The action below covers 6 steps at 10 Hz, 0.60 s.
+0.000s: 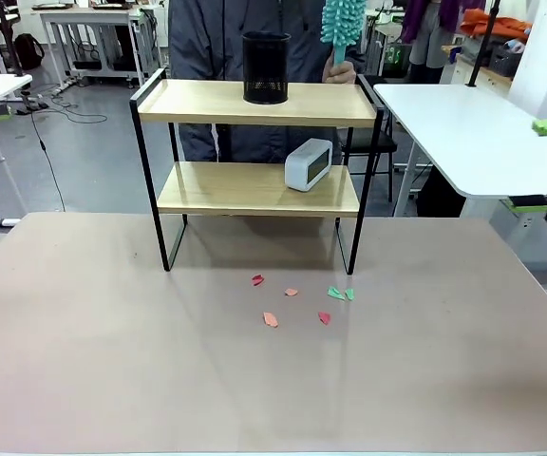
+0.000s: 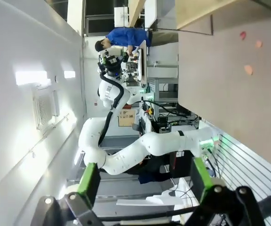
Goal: Clean the shelf.
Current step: Hand the Duster back to the human.
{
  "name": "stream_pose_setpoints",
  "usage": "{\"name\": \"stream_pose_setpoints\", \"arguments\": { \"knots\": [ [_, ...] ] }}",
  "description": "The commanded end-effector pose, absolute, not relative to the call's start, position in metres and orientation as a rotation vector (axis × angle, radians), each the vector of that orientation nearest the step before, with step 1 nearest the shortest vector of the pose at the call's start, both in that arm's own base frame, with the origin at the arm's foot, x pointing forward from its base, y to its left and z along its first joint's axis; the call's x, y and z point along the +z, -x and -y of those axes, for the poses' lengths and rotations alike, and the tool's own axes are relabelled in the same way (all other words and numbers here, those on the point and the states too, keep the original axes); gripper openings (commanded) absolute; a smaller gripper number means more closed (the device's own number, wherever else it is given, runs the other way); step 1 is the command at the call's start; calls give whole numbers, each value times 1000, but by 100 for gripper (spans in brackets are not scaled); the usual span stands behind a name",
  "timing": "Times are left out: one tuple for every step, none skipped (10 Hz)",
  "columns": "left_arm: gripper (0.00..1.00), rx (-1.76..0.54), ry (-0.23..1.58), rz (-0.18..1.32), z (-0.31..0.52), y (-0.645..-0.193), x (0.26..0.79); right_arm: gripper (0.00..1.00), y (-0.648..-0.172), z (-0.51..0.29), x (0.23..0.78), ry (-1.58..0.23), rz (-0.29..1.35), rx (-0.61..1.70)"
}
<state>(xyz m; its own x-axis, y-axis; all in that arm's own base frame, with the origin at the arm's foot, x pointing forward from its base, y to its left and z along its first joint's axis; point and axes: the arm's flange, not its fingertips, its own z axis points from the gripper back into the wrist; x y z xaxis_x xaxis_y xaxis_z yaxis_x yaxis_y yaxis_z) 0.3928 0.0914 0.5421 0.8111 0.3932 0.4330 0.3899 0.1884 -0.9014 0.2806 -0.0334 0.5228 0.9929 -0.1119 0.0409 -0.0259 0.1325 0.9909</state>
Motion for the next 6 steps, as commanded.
{"name": "stream_pose_setpoints", "arguments": {
  "knots": [
    [100, -4, 1424, 689, -91, -392, 545, 100, -270, 41, 527, -1447, 118, -38],
    [100, -4, 1424, 689, -91, -392, 545, 100, -270, 41, 527, -1447, 118, -38],
    [100, -4, 1424, 689, -91, -392, 545, 100, -270, 41, 527, -1447, 118, -38],
    [100, -4, 1424, 689, -91, -392, 545, 100, -270, 41, 527, -1447, 118, -38],
    [100, -4, 1424, 689, -91, -392, 545, 100, -270, 41, 527, -1447, 118, -38],
    [100, -4, 1424, 689, -91, -392, 545, 100, -270, 41, 527, -1447, 118, -38]
  ]
}}
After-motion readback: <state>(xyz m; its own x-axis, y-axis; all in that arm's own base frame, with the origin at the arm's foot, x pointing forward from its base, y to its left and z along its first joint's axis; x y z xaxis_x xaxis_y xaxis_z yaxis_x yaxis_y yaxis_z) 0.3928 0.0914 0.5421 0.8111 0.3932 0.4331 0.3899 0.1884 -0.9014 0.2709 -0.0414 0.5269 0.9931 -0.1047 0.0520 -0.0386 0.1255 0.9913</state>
